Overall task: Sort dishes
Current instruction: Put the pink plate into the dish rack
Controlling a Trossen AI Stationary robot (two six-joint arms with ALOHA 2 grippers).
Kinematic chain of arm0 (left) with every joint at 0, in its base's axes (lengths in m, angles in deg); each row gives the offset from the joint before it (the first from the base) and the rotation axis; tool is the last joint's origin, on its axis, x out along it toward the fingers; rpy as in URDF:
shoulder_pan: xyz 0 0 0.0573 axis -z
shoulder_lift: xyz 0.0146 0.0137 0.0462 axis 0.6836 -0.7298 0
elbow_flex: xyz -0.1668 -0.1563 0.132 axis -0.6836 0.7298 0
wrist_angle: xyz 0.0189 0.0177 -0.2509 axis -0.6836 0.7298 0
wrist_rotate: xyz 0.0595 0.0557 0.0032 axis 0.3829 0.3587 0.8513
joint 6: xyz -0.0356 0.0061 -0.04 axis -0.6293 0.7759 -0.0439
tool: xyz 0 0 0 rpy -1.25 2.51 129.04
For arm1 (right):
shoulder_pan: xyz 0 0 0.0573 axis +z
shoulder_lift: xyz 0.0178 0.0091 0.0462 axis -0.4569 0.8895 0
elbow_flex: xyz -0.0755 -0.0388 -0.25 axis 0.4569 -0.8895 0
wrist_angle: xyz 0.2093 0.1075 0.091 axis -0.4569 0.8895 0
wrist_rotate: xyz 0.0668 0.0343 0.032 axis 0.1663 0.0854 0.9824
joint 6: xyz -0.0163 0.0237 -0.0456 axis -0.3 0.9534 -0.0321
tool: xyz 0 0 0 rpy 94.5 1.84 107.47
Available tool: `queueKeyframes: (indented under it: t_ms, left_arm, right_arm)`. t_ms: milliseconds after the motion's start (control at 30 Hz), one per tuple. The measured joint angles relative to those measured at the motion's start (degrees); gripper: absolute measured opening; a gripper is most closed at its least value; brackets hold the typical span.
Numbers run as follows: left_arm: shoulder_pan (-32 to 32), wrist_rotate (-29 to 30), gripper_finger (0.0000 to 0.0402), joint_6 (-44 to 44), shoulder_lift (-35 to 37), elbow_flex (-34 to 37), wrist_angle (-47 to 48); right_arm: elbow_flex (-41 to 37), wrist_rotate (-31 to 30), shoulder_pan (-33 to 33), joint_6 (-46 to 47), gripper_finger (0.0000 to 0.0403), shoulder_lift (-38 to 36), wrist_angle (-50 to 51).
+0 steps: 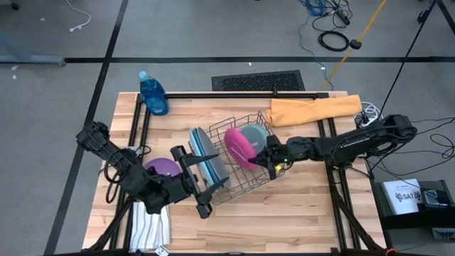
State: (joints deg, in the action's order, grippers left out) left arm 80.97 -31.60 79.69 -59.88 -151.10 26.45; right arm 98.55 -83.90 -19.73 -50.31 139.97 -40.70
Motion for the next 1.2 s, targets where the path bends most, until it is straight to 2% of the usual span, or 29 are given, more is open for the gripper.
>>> queueKeyframes:
  t_ms: [300,533,867,1200]
  left_arm:
    - [0.0,0.8,0.0285,-1.6,0.0,0.0,1.8]
    - [0.0,1.1,0.0285,-2.2,0.0,0.0,3.1]
    - [0.0,1.1,0.0285,-3.1,0.0,0.0,3.2]
    - [0.0,1.1,0.0285,-3.6,0.0,0.0,3.2]
  right_arm:
    - [0.2,-11.4,1.2,3.7,0.0007,5.1,-0.4]
    - [0.4,-12.3,1.3,3.8,0.0014,6.8,0.2]
    - [0.3,-11.4,1.3,1.8,0.008,6.8,1.0]
    - [2.9,-11.0,1.2,-5.2,0.0178,5.8,1.6]
